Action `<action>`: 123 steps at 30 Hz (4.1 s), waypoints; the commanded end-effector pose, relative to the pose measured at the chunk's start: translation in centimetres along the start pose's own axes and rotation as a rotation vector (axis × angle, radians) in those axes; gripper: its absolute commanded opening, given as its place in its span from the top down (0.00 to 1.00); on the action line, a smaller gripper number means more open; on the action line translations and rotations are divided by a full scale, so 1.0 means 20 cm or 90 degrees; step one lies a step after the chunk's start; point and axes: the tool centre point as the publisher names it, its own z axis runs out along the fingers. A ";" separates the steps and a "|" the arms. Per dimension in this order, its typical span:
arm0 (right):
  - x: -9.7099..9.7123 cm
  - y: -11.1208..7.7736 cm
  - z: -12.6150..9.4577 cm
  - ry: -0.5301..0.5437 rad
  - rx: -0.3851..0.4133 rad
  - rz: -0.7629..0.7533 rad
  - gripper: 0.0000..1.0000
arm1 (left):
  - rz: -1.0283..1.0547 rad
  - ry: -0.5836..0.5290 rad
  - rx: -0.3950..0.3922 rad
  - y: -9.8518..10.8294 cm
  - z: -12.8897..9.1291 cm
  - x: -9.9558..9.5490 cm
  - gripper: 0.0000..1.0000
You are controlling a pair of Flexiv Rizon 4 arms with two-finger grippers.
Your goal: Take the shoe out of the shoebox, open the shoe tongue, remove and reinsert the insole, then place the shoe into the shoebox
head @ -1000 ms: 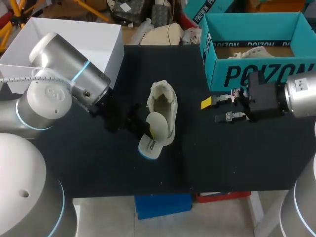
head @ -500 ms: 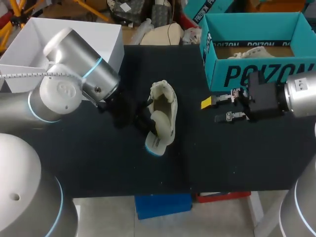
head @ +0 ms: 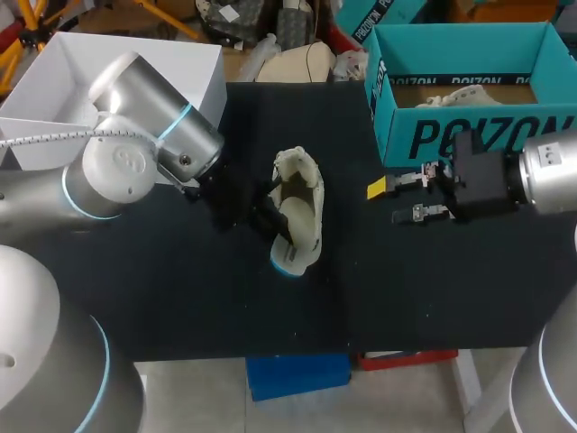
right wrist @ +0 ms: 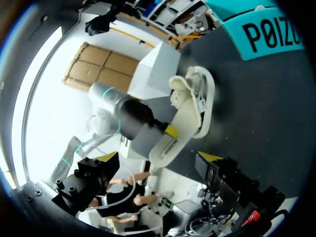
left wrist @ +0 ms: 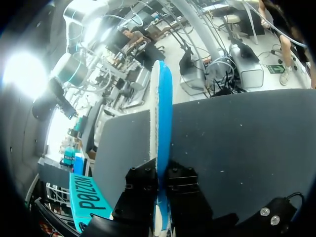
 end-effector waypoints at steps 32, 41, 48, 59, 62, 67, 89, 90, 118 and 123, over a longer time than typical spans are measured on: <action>0.00 0.00 0.00 -0.001 0.000 0.001 0.00 | -0.017 -0.028 -0.038 0.17 -0.08 -0.05 0.00; 0.00 0.00 0.00 -0.001 0.000 0.001 0.00 | -0.011 -0.019 -0.005 0.00 -0.07 -0.07 0.43; 0.00 0.00 0.00 -0.001 0.000 0.001 0.00 | -0.029 0.013 0.009 -0.03 -0.06 -0.03 0.80; 0.00 0.00 0.00 -0.001 0.000 0.001 0.00 | -0.048 0.015 0.020 0.02 -0.05 -0.01 1.00; 0.00 0.00 0.00 -0.001 0.000 0.001 0.00 | -0.047 0.013 0.018 0.07 -0.03 -0.02 1.00; 0.00 0.00 0.00 -0.001 0.000 0.001 0.00 | -0.045 0.014 0.012 0.15 -0.01 -0.03 1.00; 0.00 0.00 0.00 -0.001 0.000 0.001 0.00 | 0.020 0.152 -0.024 0.35 0.02 -0.02 1.00; 0.00 0.00 0.00 -0.001 0.000 0.001 0.00 | 0.025 0.167 -0.023 0.35 0.03 -0.01 1.00; 0.00 0.00 0.00 -0.001 0.000 0.001 0.00 | 0.069 0.192 -0.038 0.32 -0.03 -0.07 0.00; 0.00 0.00 0.00 -0.001 0.000 0.001 0.00 | 0.050 0.128 -0.032 0.26 -0.09 -0.20 0.00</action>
